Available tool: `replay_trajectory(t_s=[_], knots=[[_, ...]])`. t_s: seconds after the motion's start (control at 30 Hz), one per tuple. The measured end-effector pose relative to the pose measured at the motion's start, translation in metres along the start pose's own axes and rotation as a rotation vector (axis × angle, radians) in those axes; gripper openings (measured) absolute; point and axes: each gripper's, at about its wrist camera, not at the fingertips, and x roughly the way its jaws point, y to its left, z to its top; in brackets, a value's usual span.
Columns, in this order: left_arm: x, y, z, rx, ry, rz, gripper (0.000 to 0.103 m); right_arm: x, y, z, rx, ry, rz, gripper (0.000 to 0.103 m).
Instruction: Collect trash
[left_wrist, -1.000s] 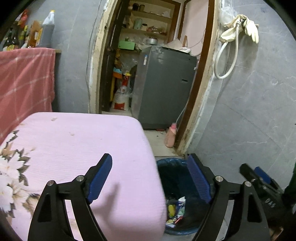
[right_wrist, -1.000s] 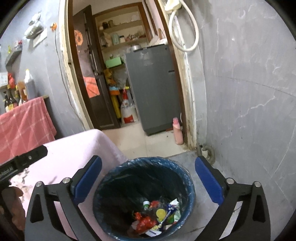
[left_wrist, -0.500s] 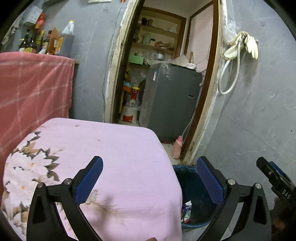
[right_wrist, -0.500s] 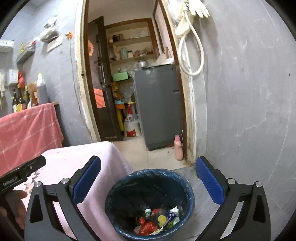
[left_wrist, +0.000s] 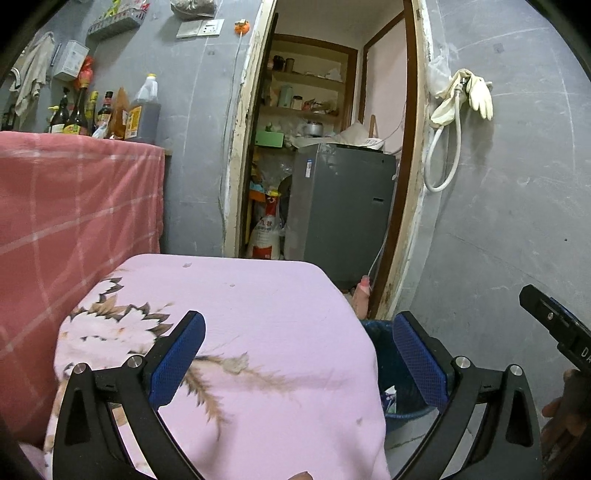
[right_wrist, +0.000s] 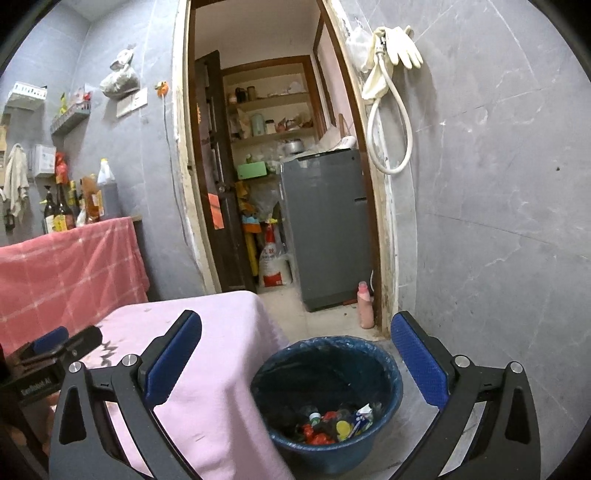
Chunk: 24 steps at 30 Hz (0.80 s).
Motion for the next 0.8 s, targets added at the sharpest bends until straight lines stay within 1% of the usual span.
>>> replay_trajectory(t_s=[0.17, 0.4, 0.8], knots=[[-0.020, 0.005, -0.009, 0.003, -0.001, 0.004, 0.100, -0.020, 0.010, -0.007, 0.014, -0.007, 0.002, 0.103], [-0.046, 0.013, -0.020, 0.003, -0.017, 0.015, 0.100, -0.046, 0.024, -0.017, -0.001, -0.021, -0.004, 0.103], [-0.077, 0.029, -0.039, 0.000, -0.013, 0.037, 0.100, -0.075, 0.036, -0.041, -0.029, -0.011, 0.000, 0.103]])
